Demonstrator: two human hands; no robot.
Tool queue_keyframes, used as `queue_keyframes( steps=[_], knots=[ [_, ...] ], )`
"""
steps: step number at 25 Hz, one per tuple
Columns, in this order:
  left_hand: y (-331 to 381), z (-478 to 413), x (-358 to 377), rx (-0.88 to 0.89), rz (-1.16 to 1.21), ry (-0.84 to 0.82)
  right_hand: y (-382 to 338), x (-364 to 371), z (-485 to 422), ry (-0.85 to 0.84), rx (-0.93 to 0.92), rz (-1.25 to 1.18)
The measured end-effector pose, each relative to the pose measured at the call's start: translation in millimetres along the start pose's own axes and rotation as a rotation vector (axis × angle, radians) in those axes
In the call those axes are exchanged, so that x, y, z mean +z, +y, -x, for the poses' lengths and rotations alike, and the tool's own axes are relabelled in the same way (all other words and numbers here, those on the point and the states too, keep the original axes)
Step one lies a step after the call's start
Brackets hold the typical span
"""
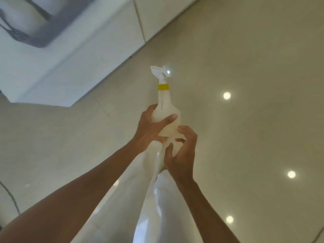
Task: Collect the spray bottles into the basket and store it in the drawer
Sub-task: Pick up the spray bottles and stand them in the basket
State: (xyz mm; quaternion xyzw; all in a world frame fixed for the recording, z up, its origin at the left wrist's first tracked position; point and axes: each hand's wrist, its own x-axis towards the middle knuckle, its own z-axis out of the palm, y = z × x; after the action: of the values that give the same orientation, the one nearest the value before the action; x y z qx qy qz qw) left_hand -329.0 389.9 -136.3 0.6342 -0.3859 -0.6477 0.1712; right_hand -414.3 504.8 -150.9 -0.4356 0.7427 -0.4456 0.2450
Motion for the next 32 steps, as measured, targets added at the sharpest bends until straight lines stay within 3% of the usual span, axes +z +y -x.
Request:
queue_keyframes(
  steps=[2,4,11,18,20,26,32],
  knots=[
    [26.4,19.4,-28.2,0.109,-0.011,0.062,-49.6,-13.9,-19.3,0.054,0.152,-0.150],
    [47.0,40.4,-54.6,0.187,-0.041,0.139,-95.0,-21.5,-45.6,0.047,0.183,-0.196],
    [75.5,43.8,-129.3,0.392,-0.064,0.183,-200.7,42.2,-132.6,-0.261,-0.063,-0.141],
    [128.7,-34.8,-220.4,0.398,-0.160,0.225,-253.4,141.4,-200.5,-0.350,-0.134,-0.082],
    [153.2,-59.3,-232.2,0.462,-0.238,0.319,-264.9,160.3,-228.8,-0.325,-0.161,-0.079],
    [220.4,-142.5,-242.1,0.457,-0.141,0.607,-275.2,221.3,-320.2,-0.297,-0.262,0.033],
    [251.7,-221.8,-232.5,0.270,-0.158,0.790,-260.2,278.8,-401.2,-0.408,-0.386,0.077]
  ],
)
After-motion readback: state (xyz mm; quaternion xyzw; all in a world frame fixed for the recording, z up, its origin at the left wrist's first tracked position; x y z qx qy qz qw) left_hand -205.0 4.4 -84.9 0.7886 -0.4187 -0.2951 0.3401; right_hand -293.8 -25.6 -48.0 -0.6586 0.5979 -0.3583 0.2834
